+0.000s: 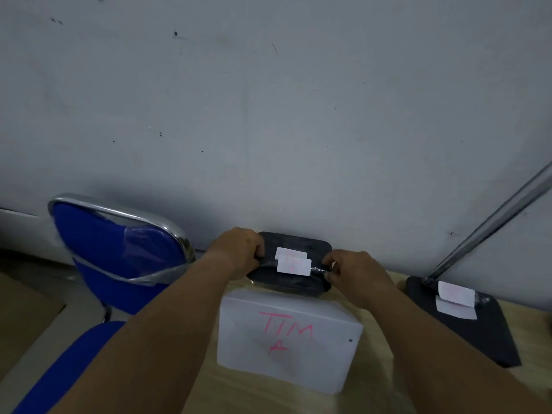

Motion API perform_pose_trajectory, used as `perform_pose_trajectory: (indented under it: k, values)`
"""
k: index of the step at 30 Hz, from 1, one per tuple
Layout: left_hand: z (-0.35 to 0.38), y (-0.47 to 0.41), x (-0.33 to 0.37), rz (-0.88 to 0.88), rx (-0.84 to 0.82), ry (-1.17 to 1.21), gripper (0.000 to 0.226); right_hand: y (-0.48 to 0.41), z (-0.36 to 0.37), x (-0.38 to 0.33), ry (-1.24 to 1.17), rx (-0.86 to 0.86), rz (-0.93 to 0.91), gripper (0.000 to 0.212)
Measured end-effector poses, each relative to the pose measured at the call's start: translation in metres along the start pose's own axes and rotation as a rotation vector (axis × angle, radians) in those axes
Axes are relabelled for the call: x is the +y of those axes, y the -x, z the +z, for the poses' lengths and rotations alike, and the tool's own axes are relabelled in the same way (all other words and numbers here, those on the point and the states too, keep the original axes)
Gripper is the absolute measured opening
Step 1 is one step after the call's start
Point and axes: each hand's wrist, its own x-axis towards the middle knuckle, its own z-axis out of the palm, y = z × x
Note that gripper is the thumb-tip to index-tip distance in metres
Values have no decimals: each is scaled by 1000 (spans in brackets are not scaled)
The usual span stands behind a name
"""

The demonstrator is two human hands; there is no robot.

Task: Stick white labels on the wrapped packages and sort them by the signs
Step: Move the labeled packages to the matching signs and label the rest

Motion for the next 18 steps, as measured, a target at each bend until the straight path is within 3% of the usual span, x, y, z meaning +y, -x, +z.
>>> perform_pose_trajectory:
  k: [5,6,8,10,12,15,18]
  values:
    - [-4,3,8,-15,-10,-33,30,13,-5,-1,-85,56,2,32]
    - [-6,7,13,-31,29,-49,32,20,-10,-3,-105,93,5,31]
    - [-9,18,31,-26,267,-17,32,38,-22,-3,-117,198,7,24]
    - [-8,36,63,109,605,119,21,63,-36,2,-91,307,-11,26]
    - [-3,57,103,325,843,229,16,94,-47,10,-80,442,-29,31]
    - [20,84,167,607,946,347,20,153,-57,37,-134,715,-24,36]
    - [56,108,240,784,899,439,28,224,-61,86,-170,934,26,36]
